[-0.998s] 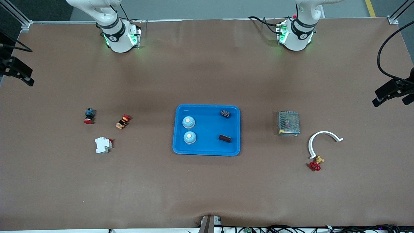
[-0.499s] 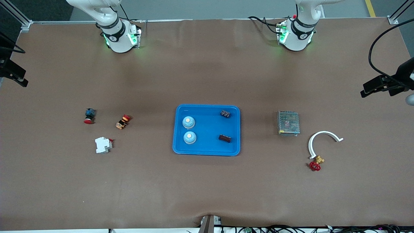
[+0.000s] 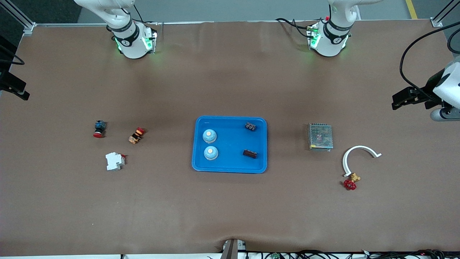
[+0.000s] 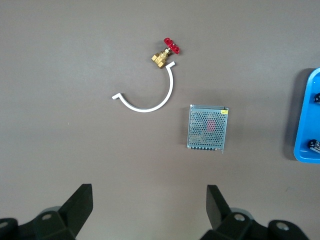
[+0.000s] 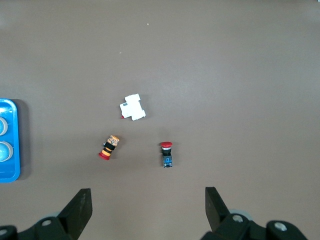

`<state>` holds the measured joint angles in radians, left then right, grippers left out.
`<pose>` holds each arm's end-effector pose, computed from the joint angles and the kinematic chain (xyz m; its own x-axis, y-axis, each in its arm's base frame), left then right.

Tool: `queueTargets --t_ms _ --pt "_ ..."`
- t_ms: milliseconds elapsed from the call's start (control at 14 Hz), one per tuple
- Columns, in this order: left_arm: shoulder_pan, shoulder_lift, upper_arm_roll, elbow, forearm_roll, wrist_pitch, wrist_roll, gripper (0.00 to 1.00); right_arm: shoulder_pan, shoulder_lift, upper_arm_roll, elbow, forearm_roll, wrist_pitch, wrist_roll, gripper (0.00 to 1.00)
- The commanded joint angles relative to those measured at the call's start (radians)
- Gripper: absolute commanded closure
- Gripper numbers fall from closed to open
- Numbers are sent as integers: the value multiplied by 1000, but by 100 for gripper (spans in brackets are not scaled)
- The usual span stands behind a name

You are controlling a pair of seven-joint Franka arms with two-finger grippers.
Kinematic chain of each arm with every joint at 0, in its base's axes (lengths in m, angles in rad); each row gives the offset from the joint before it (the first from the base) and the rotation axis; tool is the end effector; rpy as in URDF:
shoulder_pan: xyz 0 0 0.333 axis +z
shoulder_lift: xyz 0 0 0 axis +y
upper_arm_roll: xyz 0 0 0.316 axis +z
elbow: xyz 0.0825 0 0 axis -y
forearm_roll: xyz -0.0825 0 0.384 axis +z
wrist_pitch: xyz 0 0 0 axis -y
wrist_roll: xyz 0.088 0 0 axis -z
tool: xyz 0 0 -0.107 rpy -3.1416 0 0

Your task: Place electrolytic capacitor and blue bell in tray

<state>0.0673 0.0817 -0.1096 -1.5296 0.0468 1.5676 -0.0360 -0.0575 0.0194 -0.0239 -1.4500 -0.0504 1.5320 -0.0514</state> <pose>0.5780 -0.0169 0.5977 0.9991 -0.0062 -0.0418 -0.0078 -0.9992 -0.0393 0.5545 -0.0507 0.6671 0.9977 -0.0318 0.0599 -0.0351 -0.9979 0.0537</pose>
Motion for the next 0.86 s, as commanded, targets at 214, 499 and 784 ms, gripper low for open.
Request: queueTargets --t_ms 214,499,784 --pt "9 -7 -4 5 4 -15 11 0 -19 14 12 30 26 -18 2 0" --pt "9 -7 -4 5 4 -15 13 0 -21 21 12 30 67 -16 19 0" --pt "11 -7 -4 3 4 -15 13 0 -21 27 12 30 72 -10 22 0"
